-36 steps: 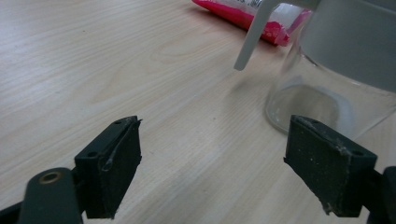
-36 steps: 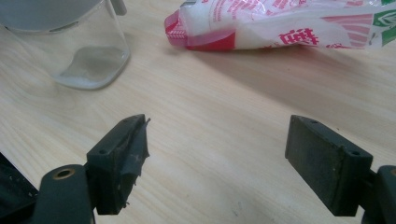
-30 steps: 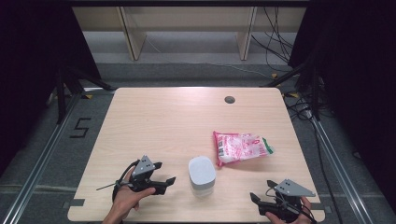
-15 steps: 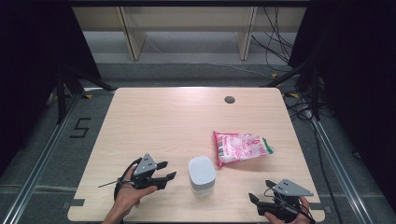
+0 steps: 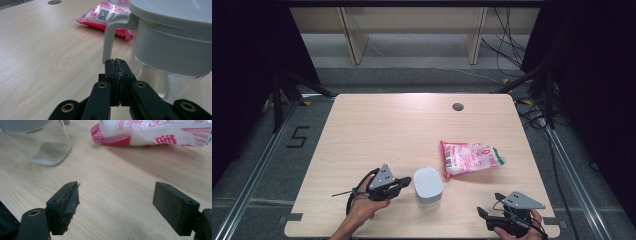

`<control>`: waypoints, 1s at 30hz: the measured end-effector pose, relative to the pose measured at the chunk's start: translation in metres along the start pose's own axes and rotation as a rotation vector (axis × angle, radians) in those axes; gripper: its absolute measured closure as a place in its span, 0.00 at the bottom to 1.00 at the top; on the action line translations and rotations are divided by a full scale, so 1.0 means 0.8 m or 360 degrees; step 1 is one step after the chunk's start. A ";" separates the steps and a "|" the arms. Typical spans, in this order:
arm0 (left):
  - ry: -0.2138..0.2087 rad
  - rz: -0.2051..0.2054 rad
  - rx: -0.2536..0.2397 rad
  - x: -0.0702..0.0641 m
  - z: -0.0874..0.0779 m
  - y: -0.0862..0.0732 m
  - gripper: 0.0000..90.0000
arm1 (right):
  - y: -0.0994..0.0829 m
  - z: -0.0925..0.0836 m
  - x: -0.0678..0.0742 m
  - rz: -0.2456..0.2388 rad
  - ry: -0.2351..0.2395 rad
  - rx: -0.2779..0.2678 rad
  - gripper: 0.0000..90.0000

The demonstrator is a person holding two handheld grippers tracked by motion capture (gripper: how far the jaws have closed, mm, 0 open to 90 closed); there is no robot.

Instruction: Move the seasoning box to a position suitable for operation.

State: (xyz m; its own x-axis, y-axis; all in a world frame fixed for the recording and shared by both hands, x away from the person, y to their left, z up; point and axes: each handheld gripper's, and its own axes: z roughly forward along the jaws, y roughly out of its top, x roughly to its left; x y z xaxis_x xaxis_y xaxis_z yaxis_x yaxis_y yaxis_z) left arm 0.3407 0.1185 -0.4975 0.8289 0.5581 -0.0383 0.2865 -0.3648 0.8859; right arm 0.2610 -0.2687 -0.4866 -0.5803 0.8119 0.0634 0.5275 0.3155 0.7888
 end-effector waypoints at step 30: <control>-0.0104 0.0146 0.0062 -0.036 0.012 0.005 0.96 | 0.000 -0.003 -0.003 0.0042 -0.0001 -0.0027 0.25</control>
State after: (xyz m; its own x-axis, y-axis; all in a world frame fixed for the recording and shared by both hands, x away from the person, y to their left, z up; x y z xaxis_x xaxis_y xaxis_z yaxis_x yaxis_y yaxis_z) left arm 0.3226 0.0941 -0.4974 0.8817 0.4717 0.0109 0.2255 -0.4416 0.8684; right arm 0.2608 -0.2715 -0.4853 -0.5659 0.8202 0.0837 0.5319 0.2856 0.7972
